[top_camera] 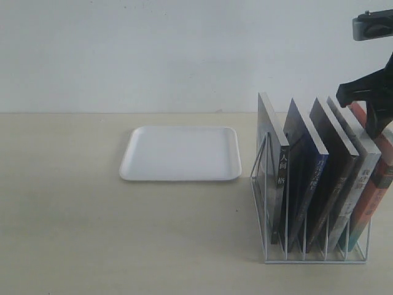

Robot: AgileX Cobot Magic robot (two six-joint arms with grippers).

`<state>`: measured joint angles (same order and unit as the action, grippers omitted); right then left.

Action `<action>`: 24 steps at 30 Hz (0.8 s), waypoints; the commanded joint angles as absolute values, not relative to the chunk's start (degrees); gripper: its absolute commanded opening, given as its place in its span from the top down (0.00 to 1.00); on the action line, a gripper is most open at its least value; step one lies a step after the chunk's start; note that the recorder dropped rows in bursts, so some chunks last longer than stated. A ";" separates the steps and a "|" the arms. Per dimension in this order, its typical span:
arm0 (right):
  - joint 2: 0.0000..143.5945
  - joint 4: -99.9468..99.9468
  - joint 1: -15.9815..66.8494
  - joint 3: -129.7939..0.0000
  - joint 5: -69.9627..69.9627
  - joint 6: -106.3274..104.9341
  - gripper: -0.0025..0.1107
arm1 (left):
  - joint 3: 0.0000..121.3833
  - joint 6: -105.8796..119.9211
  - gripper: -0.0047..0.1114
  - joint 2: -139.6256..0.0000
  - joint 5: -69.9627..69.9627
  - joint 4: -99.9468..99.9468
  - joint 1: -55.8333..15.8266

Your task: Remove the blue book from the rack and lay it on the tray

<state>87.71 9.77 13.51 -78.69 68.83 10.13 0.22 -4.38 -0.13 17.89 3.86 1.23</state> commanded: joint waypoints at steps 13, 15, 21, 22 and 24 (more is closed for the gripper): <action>91.87 10.74 13.16 -77.21 69.65 11.45 0.94 | 0.00 -4.26 0.91 0.00 17.54 3.98 0.77; 91.87 10.97 13.16 -77.21 69.96 11.75 0.98 | 0.00 -4.26 0.91 0.00 17.54 3.98 0.77; 91.87 10.97 13.16 -77.21 69.96 11.75 0.98 | 0.00 -4.26 0.91 0.00 17.54 3.98 0.77; 91.87 10.97 13.16 -77.21 69.96 11.75 0.98 | 0.00 -4.26 0.91 0.00 17.54 3.98 0.77; 91.75 11.09 13.16 -77.32 69.96 11.75 0.98 | 0.00 -4.26 0.91 0.00 17.54 3.98 0.77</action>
<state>91.83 9.69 13.51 -77.37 68.94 11.62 0.22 -4.38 -0.13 17.89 3.86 1.23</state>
